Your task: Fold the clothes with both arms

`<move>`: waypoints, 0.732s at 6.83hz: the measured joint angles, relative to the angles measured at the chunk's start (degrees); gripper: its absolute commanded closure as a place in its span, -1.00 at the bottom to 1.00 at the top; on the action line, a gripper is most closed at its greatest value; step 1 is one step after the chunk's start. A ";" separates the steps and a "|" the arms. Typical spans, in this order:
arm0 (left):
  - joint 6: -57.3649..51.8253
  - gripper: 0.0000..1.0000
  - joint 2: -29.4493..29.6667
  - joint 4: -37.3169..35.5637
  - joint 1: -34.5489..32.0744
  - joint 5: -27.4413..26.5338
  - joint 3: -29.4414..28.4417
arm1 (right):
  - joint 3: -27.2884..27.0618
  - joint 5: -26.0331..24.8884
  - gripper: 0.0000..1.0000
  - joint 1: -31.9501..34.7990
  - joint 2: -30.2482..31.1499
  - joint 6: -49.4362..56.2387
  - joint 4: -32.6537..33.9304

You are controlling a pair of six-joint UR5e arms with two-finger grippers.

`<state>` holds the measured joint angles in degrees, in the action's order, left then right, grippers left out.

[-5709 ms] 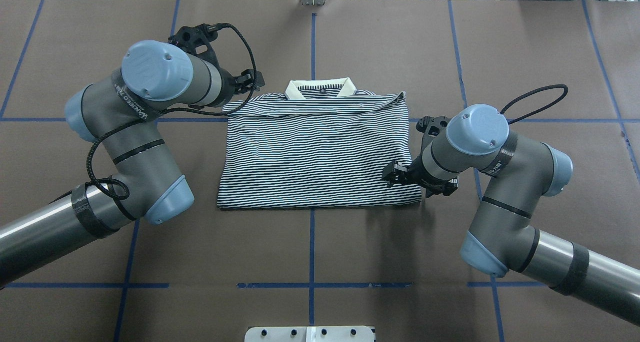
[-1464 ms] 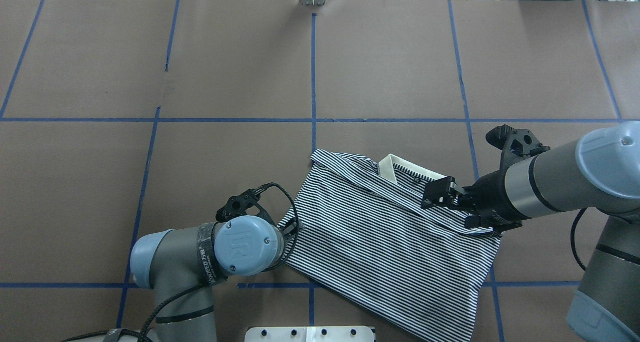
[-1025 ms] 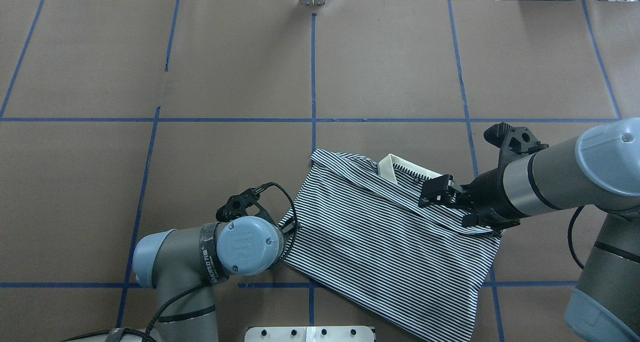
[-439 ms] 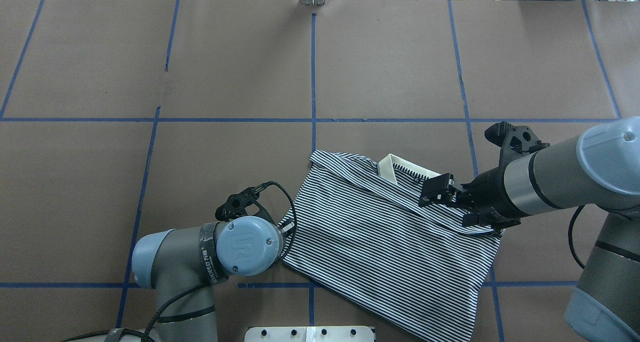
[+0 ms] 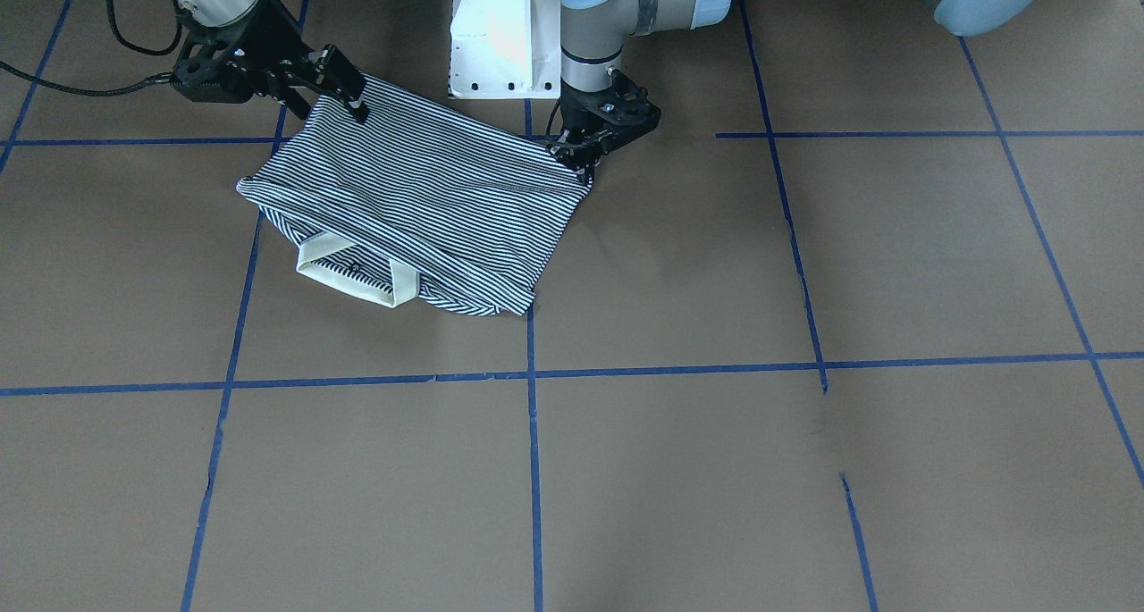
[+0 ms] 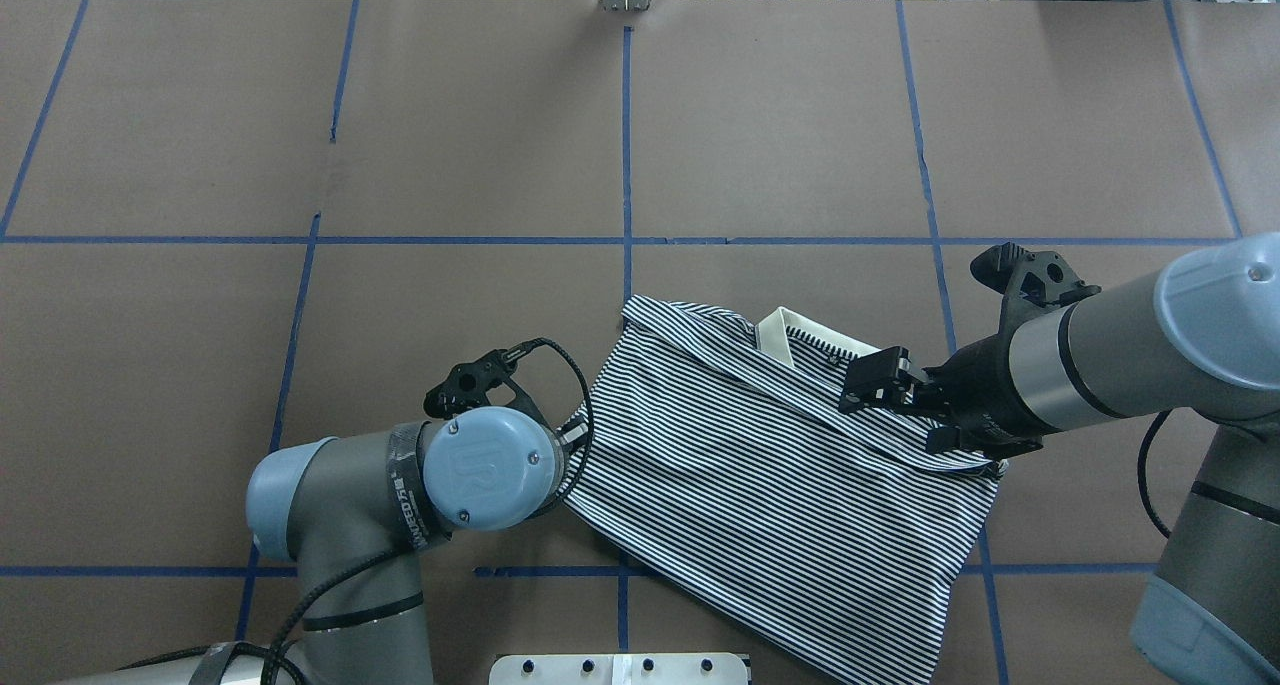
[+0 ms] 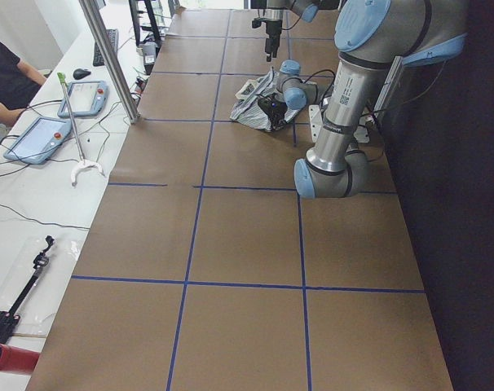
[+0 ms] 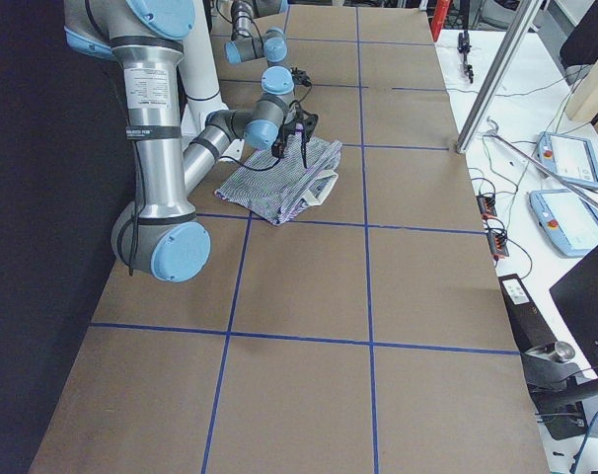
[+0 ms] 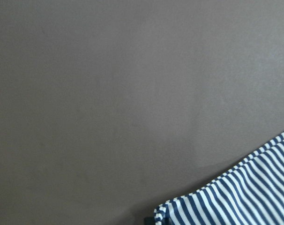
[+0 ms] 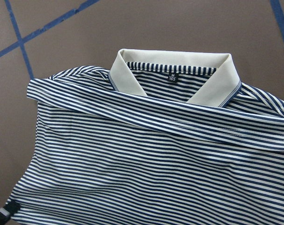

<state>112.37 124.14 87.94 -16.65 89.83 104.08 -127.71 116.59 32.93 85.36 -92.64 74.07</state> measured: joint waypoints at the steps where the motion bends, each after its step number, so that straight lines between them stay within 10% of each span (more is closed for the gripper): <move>1: -2.79 1.00 0.03 -0.10 -2.64 0.00 -0.10 | 0.00 -0.08 -1.00 0.01 0.04 0.00 -0.04; 5: -16.67 1.00 3.99 12.62 -14.65 -1.06 -13.86 | 0.87 -0.53 -1.00 -0.09 0.17 0.04 -0.23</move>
<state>95.70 128.13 100.56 -31.30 88.77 90.22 -126.84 116.05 32.84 85.53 -92.60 73.84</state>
